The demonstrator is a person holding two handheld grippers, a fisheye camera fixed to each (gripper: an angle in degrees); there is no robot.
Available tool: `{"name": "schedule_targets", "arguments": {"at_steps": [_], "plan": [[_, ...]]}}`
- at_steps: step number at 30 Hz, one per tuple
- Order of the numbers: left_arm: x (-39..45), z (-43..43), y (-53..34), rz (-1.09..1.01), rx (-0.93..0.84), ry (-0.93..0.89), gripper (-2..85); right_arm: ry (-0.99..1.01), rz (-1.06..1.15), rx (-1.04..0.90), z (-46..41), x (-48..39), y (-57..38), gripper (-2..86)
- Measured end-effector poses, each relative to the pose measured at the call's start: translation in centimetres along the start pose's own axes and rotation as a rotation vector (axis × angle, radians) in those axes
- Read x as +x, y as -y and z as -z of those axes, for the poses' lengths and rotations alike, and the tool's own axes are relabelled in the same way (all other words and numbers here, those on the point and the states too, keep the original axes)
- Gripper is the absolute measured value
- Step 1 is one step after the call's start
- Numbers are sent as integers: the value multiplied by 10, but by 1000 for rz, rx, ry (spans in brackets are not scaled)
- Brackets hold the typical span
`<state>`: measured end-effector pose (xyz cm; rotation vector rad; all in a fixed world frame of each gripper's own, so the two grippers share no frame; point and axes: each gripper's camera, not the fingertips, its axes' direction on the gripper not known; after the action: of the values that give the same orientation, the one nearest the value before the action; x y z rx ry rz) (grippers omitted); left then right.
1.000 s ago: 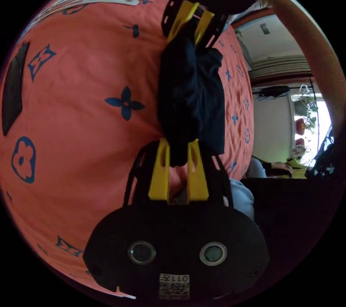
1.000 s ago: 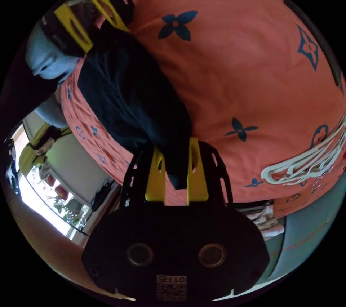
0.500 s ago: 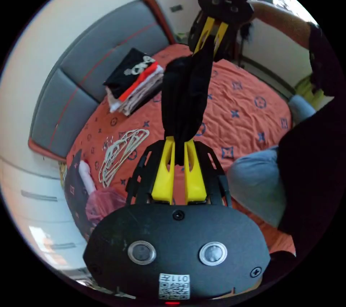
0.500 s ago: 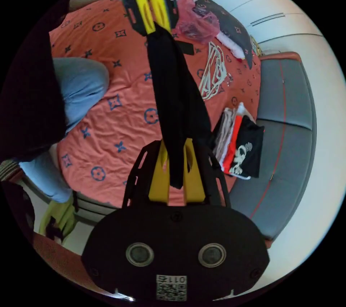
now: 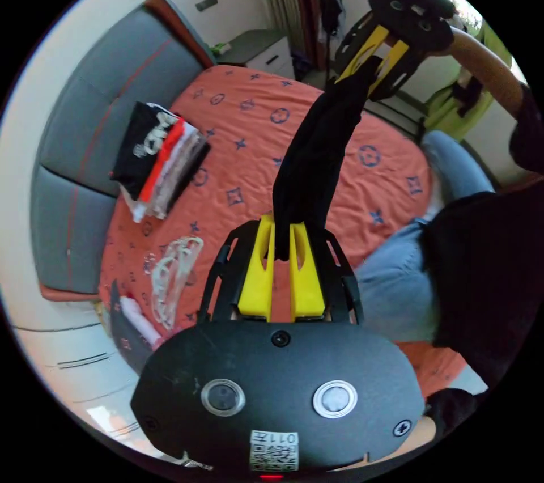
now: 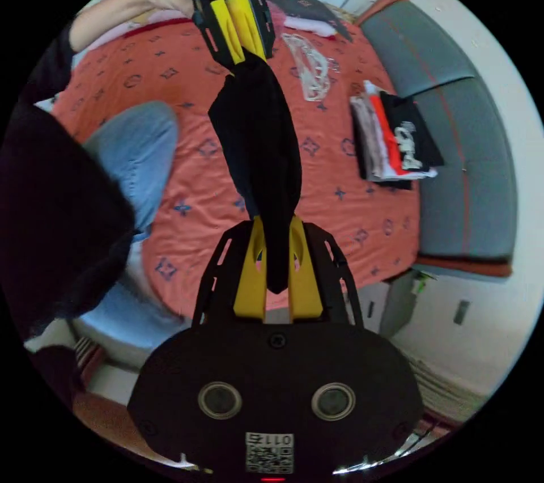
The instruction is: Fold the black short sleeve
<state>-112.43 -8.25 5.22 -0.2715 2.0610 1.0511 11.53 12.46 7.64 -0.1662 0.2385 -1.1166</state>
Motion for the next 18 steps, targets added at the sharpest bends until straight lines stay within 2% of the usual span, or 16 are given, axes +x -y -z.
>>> {"name": "schedule_targets", "arguments": {"at_steps": [2, 4, 6, 9, 12, 13, 14, 16, 18], "plan": [[8, -11, 14, -36, 65, 290, 15, -246, -85, 48, -17, -2, -23, 61], [12, -35, 18, -50, 100, 412, 17, -394, -150, 86, -42, -9, -42, 65], [18, -73, 19, -73, 85, 460, 20, -483, -176, 106, -80, -21, -61, 69], [30, -158, 16, -94, -4, 435, 27, -483, -190, 62, -162, -48, -86, 75], [46, -238, 7, -192, -177, 201, 42, -271, -220, -41, -234, -78, -111, 87], [52, -254, 1, -251, -204, 128, 52, -340, -266, -40, -247, -90, -124, 95], [54, -259, -6, -291, -201, 130, 62, -472, -228, -1, -250, -106, -139, 104], [50, -256, -19, -399, -189, 173, 75, -484, -177, -19, -253, -111, -160, 115], [29, -255, -29, -434, -229, 138, 82, -442, -169, 3, -248, -103, -190, 119]]}}
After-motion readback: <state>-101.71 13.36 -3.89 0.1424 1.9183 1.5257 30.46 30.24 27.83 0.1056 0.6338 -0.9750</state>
